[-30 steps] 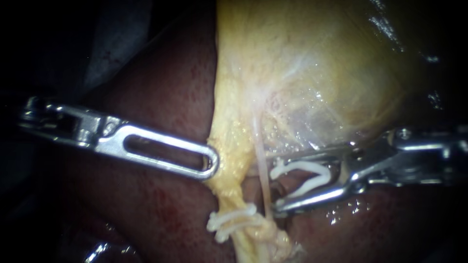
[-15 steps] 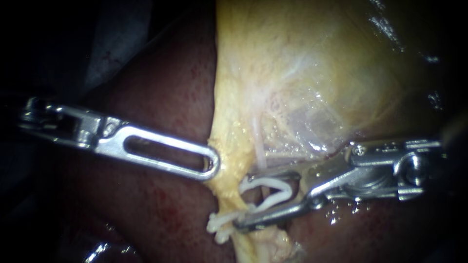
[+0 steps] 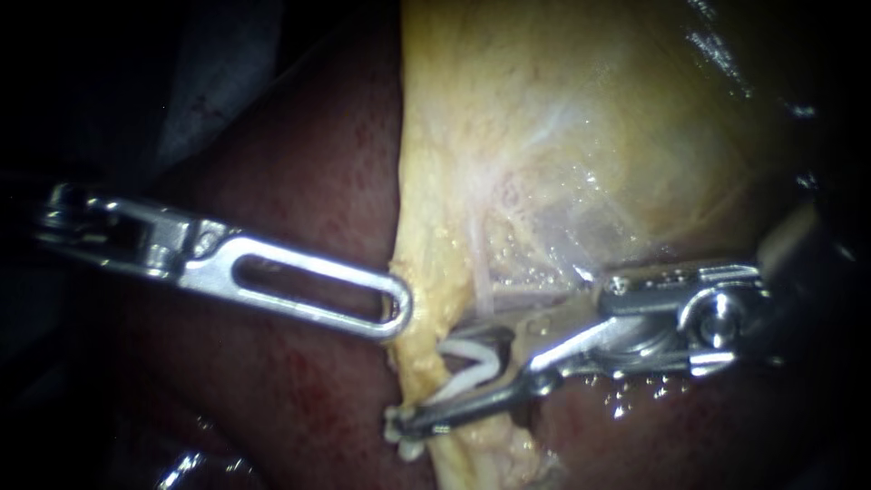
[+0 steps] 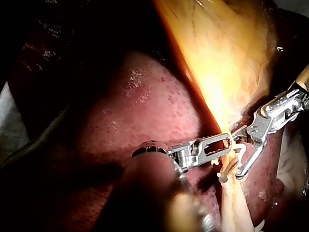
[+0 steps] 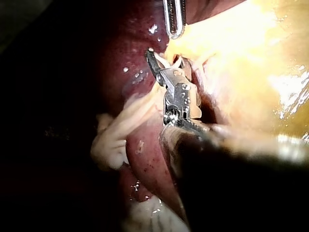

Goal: Clipping third clip left tube

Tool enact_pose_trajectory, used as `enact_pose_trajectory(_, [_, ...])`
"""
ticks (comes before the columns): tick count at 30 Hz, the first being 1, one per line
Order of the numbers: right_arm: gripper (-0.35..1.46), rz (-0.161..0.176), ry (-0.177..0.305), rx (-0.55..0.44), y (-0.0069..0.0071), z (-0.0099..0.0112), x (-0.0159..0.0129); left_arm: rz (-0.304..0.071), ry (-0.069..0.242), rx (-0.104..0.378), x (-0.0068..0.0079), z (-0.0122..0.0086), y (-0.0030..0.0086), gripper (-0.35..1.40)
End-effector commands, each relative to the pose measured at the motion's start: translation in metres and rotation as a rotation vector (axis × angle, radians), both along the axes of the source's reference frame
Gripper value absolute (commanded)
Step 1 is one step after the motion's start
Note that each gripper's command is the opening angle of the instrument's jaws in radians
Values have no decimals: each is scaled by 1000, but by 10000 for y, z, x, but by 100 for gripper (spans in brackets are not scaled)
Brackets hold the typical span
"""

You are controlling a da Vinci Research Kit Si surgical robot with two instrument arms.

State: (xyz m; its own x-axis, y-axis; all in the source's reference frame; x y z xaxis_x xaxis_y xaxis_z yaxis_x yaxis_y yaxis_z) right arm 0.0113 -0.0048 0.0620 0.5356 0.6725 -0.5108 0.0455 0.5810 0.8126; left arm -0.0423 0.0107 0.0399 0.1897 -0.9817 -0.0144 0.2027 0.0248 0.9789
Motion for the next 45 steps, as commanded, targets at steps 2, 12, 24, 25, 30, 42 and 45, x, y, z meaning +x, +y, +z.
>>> enact_pose_trajectory(2, [53,-4,2,-2,0,0,5,0,1,0,0,0,0,-35])
enact_pose_trajectory(12, [52,-1,1,-3,1,-3,10,-1,1,0,-1,0,0,-35])
enact_pose_trajectory(24, [50,31,-8,11,32,-30,8,-1,1,0,-2,0,0,-35])
enact_pose_trajectory(25, [50,32,-8,12,33,-31,8,-1,1,0,-2,0,0,-35])
enact_pose_trajectory(30, [49,30,-7,8,29,-26,8,-2,1,0,-3,0,0,-35])
enact_pose_trajectory(42, [-13,59,-42,90,28,-26,6,-2,2,0,-4,0,0,-35])
enact_pose_trajectory(45, [-28,52,-46,109,26,-26,5,-2,2,0,-4,0,0,-35])
